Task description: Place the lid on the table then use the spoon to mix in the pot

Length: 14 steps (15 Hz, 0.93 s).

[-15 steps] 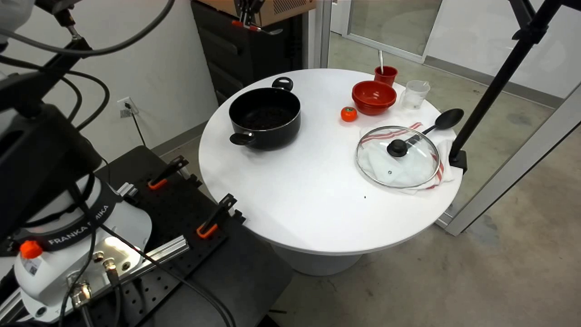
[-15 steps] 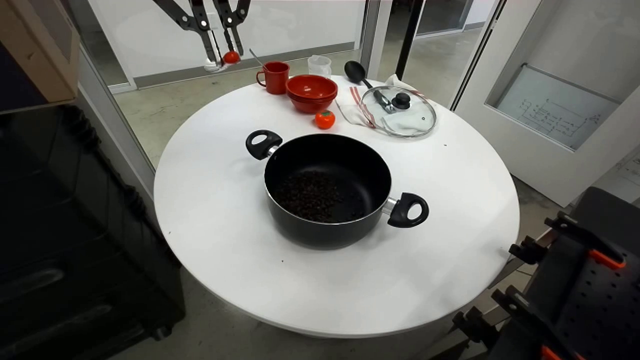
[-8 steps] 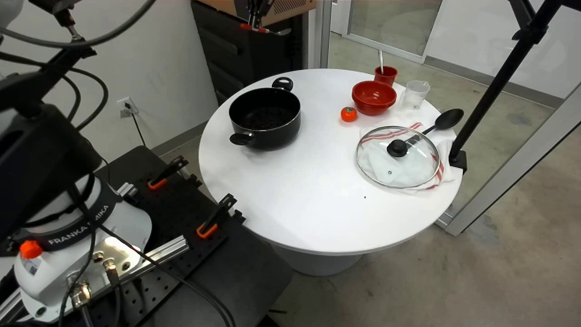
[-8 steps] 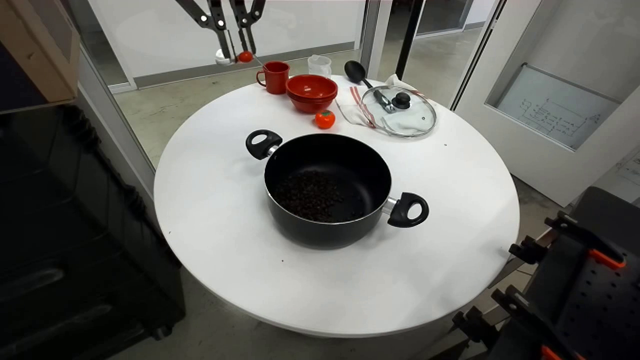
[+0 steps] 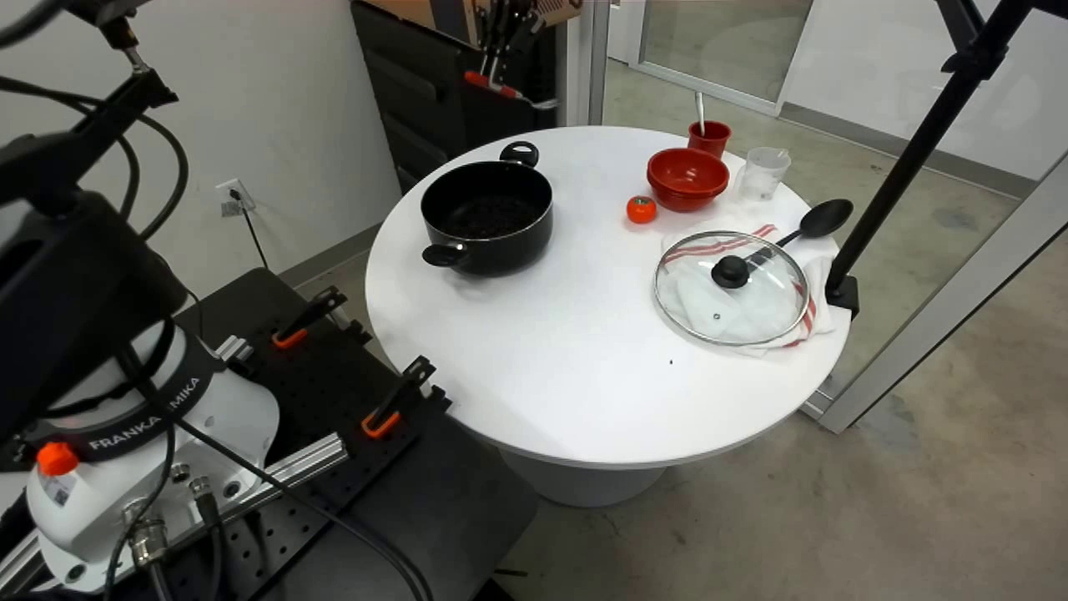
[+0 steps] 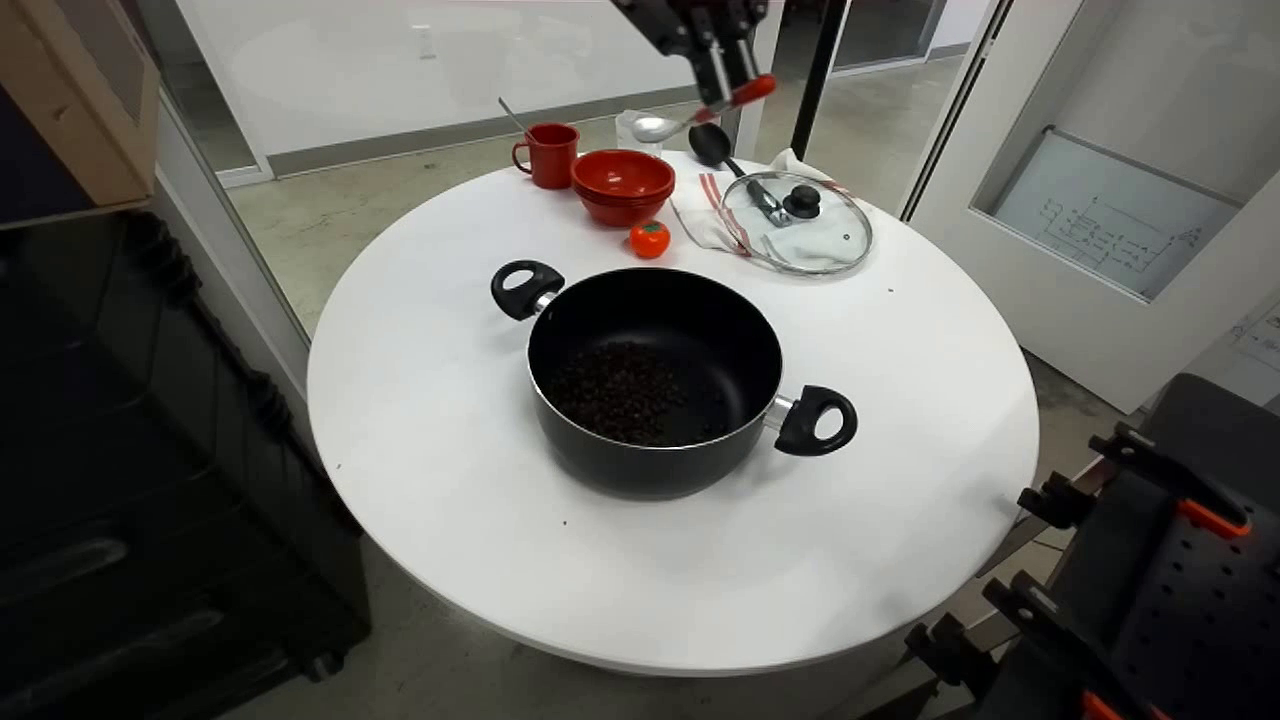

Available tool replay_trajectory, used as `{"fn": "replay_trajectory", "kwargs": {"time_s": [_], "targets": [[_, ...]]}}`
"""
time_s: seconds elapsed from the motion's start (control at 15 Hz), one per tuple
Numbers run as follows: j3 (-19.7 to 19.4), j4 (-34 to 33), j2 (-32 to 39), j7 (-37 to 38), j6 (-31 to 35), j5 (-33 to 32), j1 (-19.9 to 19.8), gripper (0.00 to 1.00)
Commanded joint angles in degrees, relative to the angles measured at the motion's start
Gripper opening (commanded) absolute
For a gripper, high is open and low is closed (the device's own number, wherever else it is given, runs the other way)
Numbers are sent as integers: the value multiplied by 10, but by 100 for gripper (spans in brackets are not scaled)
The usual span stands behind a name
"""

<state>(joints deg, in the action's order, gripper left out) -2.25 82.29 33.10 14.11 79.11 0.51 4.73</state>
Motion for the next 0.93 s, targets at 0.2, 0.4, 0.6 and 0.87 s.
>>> {"fn": "replay_trajectory", "kwargs": {"time_s": [0.2, 0.4, 0.6, 0.87], "targets": [[-14, 233, -132, -122, 12, -177, -32, 5], [-9, 314, -172, -141, 30, -235, -43, 5], [-3, 375, -201, -145, 52, -270, -43, 5], [18, 424, -222, -143, 104, -256, -37, 5]]}}
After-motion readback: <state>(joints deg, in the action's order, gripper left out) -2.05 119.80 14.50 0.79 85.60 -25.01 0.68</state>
